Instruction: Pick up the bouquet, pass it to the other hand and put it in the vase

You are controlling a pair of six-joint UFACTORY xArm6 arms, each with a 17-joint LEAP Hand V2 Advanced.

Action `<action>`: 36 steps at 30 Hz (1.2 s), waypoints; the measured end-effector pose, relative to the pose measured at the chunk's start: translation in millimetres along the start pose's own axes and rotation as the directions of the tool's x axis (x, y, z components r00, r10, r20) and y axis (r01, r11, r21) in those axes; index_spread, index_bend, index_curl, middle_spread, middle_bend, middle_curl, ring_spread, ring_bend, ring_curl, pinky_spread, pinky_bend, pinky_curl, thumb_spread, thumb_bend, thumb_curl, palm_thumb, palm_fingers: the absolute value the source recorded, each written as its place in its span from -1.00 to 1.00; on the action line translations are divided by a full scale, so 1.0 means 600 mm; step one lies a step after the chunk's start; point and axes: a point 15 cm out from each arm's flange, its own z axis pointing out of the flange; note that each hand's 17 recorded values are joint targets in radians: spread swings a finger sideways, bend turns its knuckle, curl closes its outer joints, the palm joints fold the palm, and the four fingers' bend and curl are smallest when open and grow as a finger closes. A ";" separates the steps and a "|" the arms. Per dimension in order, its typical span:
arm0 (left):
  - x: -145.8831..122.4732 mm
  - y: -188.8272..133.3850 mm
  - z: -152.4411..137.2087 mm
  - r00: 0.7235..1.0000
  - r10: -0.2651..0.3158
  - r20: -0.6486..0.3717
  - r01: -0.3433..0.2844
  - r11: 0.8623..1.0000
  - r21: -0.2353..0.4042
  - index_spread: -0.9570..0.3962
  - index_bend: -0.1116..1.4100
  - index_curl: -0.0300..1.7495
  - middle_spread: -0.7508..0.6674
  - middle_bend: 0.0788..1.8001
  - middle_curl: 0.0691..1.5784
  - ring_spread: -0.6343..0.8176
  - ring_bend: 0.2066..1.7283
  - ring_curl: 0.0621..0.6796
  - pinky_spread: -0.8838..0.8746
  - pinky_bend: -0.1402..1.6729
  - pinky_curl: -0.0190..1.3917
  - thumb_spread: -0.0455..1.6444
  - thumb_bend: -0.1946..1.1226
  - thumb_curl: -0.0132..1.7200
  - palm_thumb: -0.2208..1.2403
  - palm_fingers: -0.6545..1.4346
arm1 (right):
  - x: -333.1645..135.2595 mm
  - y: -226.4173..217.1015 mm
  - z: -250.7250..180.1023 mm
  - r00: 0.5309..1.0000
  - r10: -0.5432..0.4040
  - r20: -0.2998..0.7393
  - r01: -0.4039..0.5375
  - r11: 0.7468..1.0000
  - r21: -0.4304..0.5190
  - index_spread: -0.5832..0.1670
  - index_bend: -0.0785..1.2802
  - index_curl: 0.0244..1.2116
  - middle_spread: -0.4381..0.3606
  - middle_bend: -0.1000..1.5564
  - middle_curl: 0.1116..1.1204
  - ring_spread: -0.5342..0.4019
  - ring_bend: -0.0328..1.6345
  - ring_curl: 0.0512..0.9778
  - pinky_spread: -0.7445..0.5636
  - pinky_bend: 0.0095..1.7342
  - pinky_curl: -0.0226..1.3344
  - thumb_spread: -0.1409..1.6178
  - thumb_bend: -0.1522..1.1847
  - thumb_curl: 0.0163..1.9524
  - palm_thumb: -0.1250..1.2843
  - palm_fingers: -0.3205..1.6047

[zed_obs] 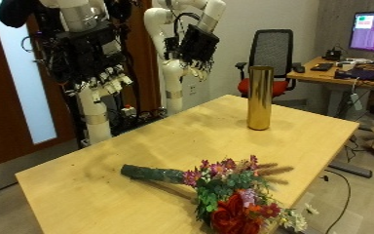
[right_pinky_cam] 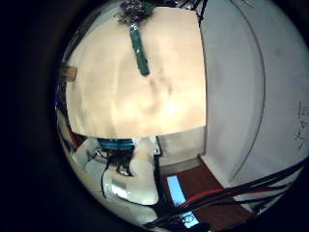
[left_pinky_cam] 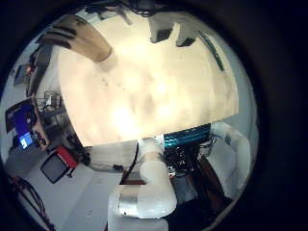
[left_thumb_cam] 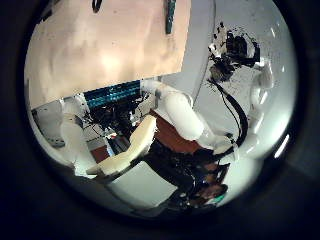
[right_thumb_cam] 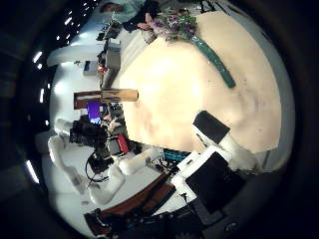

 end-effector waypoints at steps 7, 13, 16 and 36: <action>0.001 0.002 0.005 1.000 0.001 -0.008 -0.001 1.000 -0.007 0.71 -0.64 -0.63 0.64 -0.86 -0.67 0.59 -0.63 -0.53 0.59 -0.58 -0.52 0.16 -0.75 -0.63 -0.10 -0.25 | 0.005 -0.029 0.031 1.000 0.001 0.018 0.000 0.998 -0.064 -0.17 -0.65 -0.58 0.31 -0.63 -0.55 0.50 -0.45 -0.63 0.62 -0.55 -0.55 0.38 -0.81 -0.58 0.23 -0.41; 0.002 0.005 0.006 0.999 0.034 0.015 -0.034 0.999 -0.004 0.71 -0.64 -0.63 0.64 -0.86 -0.67 0.59 -0.64 -0.53 0.59 -0.58 -0.52 0.17 -0.75 -0.63 -0.09 -0.25 | 0.010 -0.045 0.050 0.999 0.024 0.030 -0.022 0.996 -0.083 -0.11 -0.64 -0.58 0.31 -0.63 -0.55 0.50 -0.45 -0.64 0.62 -0.56 -0.56 0.40 -0.80 -0.59 0.24 -0.40; 0.007 -0.003 0.011 0.998 0.066 0.024 -0.066 0.998 -0.005 0.71 -0.64 -0.63 0.64 -0.86 -0.67 0.59 -0.64 -0.53 0.59 -0.58 -0.52 0.17 -0.75 -0.63 -0.09 -0.25 | 0.007 -0.062 0.058 0.997 0.062 0.046 -0.059 0.996 -0.061 0.04 -0.68 -0.59 0.42 -0.61 -0.55 0.48 -0.43 -0.63 0.58 -0.56 -0.56 0.41 -0.81 -0.59 0.23 -0.39; 0.000 -0.034 0.016 0.987 0.156 0.026 -0.157 0.988 0.008 0.70 -0.64 -0.62 0.62 -0.86 -0.67 0.59 -0.64 -0.56 0.58 -0.59 -0.53 0.17 -0.75 -0.63 -0.09 -0.24 | 0.028 -0.262 0.223 0.938 0.282 0.200 -0.287 0.958 -0.004 0.32 -0.68 -0.64 0.59 -0.44 -0.48 0.43 -0.28 -0.60 0.49 -0.52 -0.56 0.39 -0.81 -0.61 0.13 -0.44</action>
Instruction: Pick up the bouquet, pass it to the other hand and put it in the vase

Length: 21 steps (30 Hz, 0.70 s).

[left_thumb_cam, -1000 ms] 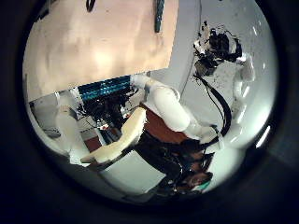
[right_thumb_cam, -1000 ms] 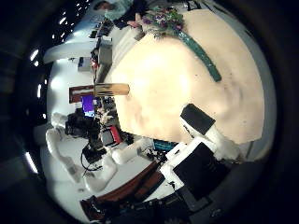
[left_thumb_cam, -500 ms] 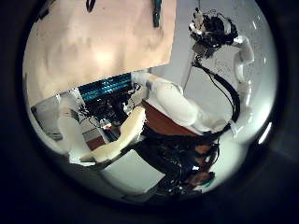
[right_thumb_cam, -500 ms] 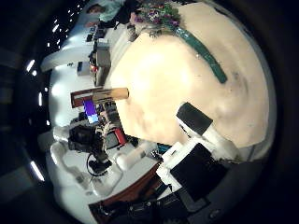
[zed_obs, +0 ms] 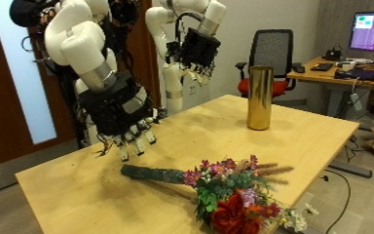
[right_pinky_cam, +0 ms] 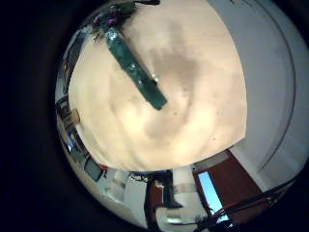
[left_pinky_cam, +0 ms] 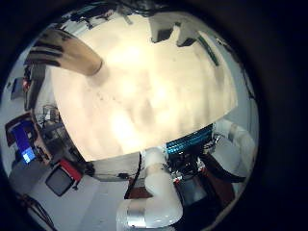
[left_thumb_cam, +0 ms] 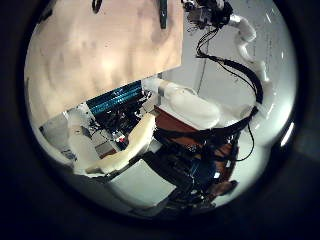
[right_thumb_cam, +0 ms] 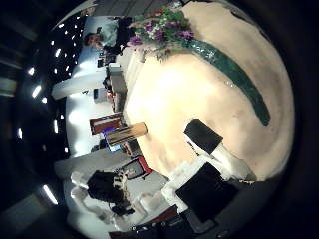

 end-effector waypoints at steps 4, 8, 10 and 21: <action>-0.003 -0.002 0.000 1.000 0.008 0.003 -0.008 1.000 -0.004 0.70 -0.63 -0.62 0.62 -0.87 -0.67 0.59 -0.63 -0.56 0.58 -0.60 -0.53 0.17 -0.75 -0.63 -0.09 -0.23 | 0.017 -0.022 0.030 1.000 0.020 -0.009 -0.020 1.000 0.007 0.34 -0.66 -0.63 0.60 -0.45 -0.49 0.42 -0.26 -0.59 0.49 -0.52 -0.56 0.39 -0.81 -0.61 0.13 -0.43; -0.002 -0.009 -0.005 1.000 0.012 0.004 -0.012 1.000 -0.004 0.70 -0.63 -0.62 0.62 -0.87 -0.67 0.59 -0.63 -0.56 0.58 -0.60 -0.53 0.17 -0.75 -0.63 -0.09 -0.23 | 0.034 -0.030 0.060 0.999 0.038 -0.018 -0.038 0.999 0.006 0.39 -0.67 -0.63 0.60 -0.45 -0.49 0.41 -0.23 -0.58 0.49 -0.51 -0.56 0.37 -0.80 -0.60 0.16 -0.45; -0.003 -0.011 -0.006 1.000 0.015 0.004 -0.015 1.000 -0.005 0.70 -0.63 -0.61 0.62 -0.87 -0.68 0.59 -0.64 -0.56 0.58 -0.60 -0.53 0.17 -0.75 -0.63 -0.09 -0.23 | 0.037 -0.035 0.069 0.999 0.040 -0.022 -0.040 0.999 0.016 0.40 -0.67 -0.63 0.60 -0.44 -0.49 0.40 -0.23 -0.58 0.49 -0.52 -0.56 0.37 -0.80 -0.60 0.17 -0.45; -0.005 -0.018 -0.008 1.000 0.017 0.003 -0.017 1.000 -0.009 0.70 -0.63 -0.61 0.62 -0.87 -0.68 0.59 -0.64 -0.57 0.58 -0.61 -0.52 0.17 -0.75 -0.63 -0.09 -0.23 | 0.049 -0.028 0.146 0.998 0.053 -0.045 -0.054 0.998 -0.038 0.40 -0.64 -0.58 0.53 -0.43 -0.50 0.36 -0.22 -0.59 0.48 -0.55 -0.57 0.31 -0.79 -0.55 0.34 -0.42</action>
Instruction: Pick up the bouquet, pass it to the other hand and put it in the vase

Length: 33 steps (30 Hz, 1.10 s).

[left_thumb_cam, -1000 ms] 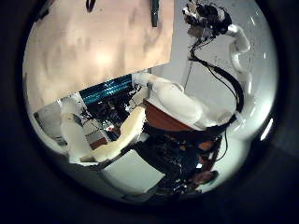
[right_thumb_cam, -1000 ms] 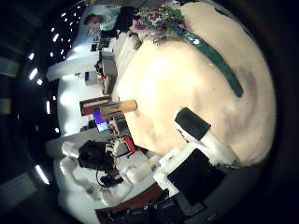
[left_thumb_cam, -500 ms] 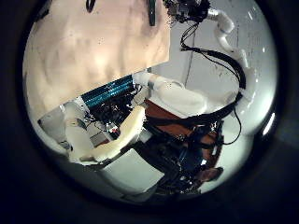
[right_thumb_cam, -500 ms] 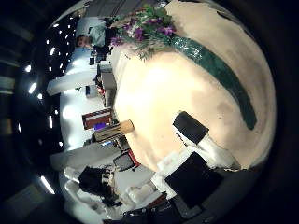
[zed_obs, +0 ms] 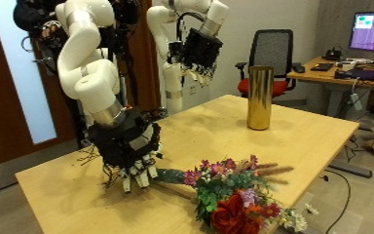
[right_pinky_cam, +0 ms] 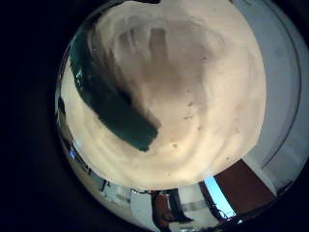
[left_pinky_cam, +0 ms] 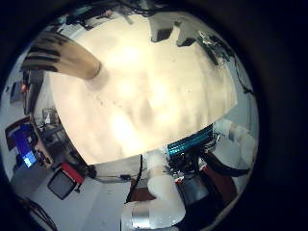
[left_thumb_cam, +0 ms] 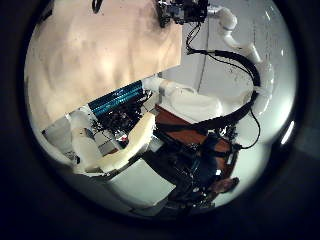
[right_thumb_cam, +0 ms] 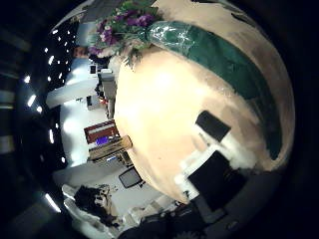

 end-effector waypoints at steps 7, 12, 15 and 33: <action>-0.001 -0.004 0.003 1.000 0.009 -0.003 -0.009 1.000 -0.002 0.70 -0.63 -0.61 0.61 -0.87 -0.68 0.59 -0.64 -0.57 0.58 -0.61 -0.52 0.17 -0.75 -0.63 -0.09 -0.23 | 0.000 0.004 0.035 1.000 0.009 -0.010 -0.009 0.999 -0.044 0.40 -0.65 -0.57 0.53 -0.42 -0.50 0.35 -0.22 -0.60 0.46 -0.57 -0.57 0.29 -0.80 -0.52 0.38 -0.41; -0.002 -0.008 -0.001 1.000 0.007 -0.001 -0.007 1.000 -0.001 0.70 -0.63 -0.61 0.62 -0.87 -0.68 0.59 -0.64 -0.57 0.58 -0.61 -0.52 0.17 -0.75 -0.63 -0.09 -0.23 | 0.011 -0.001 0.038 0.999 0.013 -0.035 -0.015 0.998 -0.058 0.40 -0.64 -0.56 0.51 -0.40 -0.49 0.31 -0.19 -0.60 0.44 -0.60 -0.58 0.27 -0.80 -0.50 0.40 -0.37; 0.000 -0.007 -0.006 1.000 0.007 -0.001 -0.007 1.000 0.010 0.70 -0.63 -0.61 0.63 -0.87 -0.68 0.59 -0.64 -0.57 0.58 -0.61 -0.52 0.17 -0.75 -0.63 -0.09 -0.23 | 0.030 -0.006 0.036 0.998 0.027 -0.050 -0.030 0.998 -0.057 0.39 -0.64 -0.55 0.49 -0.38 -0.48 0.30 -0.17 -0.59 0.43 -0.61 -0.58 0.25 -0.80 -0.49 0.42 -0.34; 0.004 -0.004 0.003 1.000 0.007 0.001 -0.007 1.000 -0.004 0.70 -0.63 -0.61 0.62 -0.87 -0.68 0.59 -0.64 -0.57 0.58 -0.61 -0.52 0.18 -0.75 -0.63 -0.09 -0.23 | 0.065 -0.028 0.021 0.996 0.080 -0.037 -0.081 0.996 -0.032 0.39 -0.64 -0.54 0.49 -0.37 -0.47 0.26 -0.14 -0.63 0.41 -0.61 -0.58 0.26 -0.81 -0.48 0.37 -0.35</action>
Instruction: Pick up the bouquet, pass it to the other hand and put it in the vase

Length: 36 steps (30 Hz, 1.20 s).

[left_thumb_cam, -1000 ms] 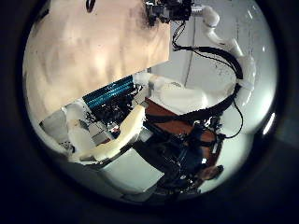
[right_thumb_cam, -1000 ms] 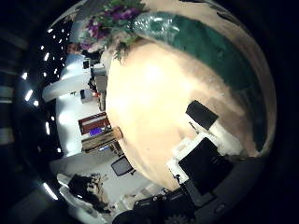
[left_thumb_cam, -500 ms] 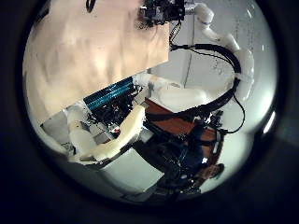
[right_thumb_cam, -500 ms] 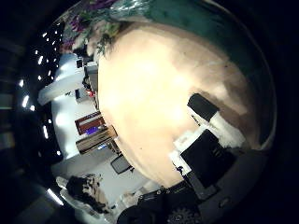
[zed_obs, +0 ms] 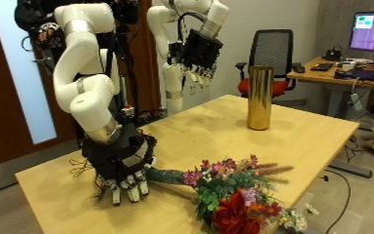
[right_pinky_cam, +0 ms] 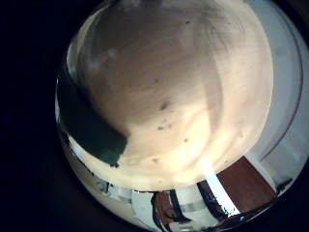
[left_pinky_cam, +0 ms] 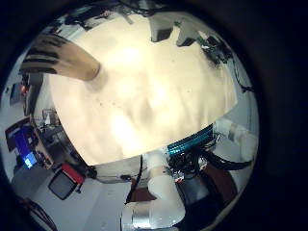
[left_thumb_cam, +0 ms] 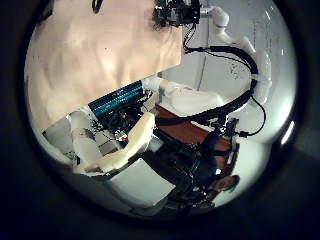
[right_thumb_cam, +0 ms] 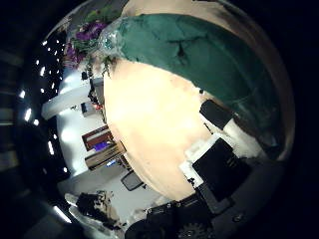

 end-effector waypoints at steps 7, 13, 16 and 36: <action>0.002 0.002 0.003 1.000 0.000 -0.001 0.000 1.000 -0.005 0.70 -0.63 -0.61 0.62 -0.86 -0.68 0.60 -0.64 -0.57 0.58 -0.61 -0.52 0.19 -0.75 -0.63 -0.08 -0.23 | -0.010 -0.008 0.009 1.000 -0.012 -0.003 0.012 1.000 -0.010 0.39 -0.64 -0.53 0.45 -0.37 -0.47 0.26 -0.14 -0.64 0.41 -0.61 -0.58 0.26 -0.81 -0.48 0.37 -0.34; 0.003 0.002 0.004 1.000 0.000 0.000 0.000 1.000 -0.007 0.70 -0.63 -0.61 0.62 -0.86 -0.68 0.59 -0.64 -0.56 0.57 -0.61 -0.52 0.19 -0.75 -0.63 -0.08 -0.23 | -0.024 -0.011 0.013 1.000 -0.024 -0.008 0.024 1.000 -0.019 0.36 -0.63 -0.53 0.45 -0.36 -0.47 0.25 -0.14 -0.64 0.40 -0.61 -0.58 0.26 -0.81 -0.49 0.37 -0.32; 0.001 0.002 0.001 1.000 -0.002 0.003 0.002 1.000 -0.002 0.70 -0.63 -0.61 0.62 -0.87 -0.68 0.59 -0.63 -0.56 0.57 -0.61 -0.52 0.19 -0.75 -0.63 -0.08 -0.23 | -0.026 -0.012 0.015 1.000 -0.022 -0.007 0.022 0.999 -0.030 0.35 -0.63 -0.52 0.44 -0.35 -0.47 0.23 -0.14 -0.64 0.40 -0.62 -0.59 0.26 -0.81 -0.49 0.37 -0.31; -0.002 0.009 -0.011 1.000 -0.004 0.013 0.004 1.000 0.009 0.69 -0.63 -0.61 0.62 -0.87 -0.68 0.59 -0.62 -0.57 0.57 -0.60 -0.52 0.19 -0.75 -0.63 -0.08 -0.23 | -0.031 0.023 -0.022 0.985 -0.088 -0.150 0.057 0.978 -0.200 -0.48 -0.14 -0.12 -0.47 0.13 -0.05 -0.51 0.32 -0.25 -0.66 -0.01 -0.39 -0.07 -0.81 -0.41 0.53 0.70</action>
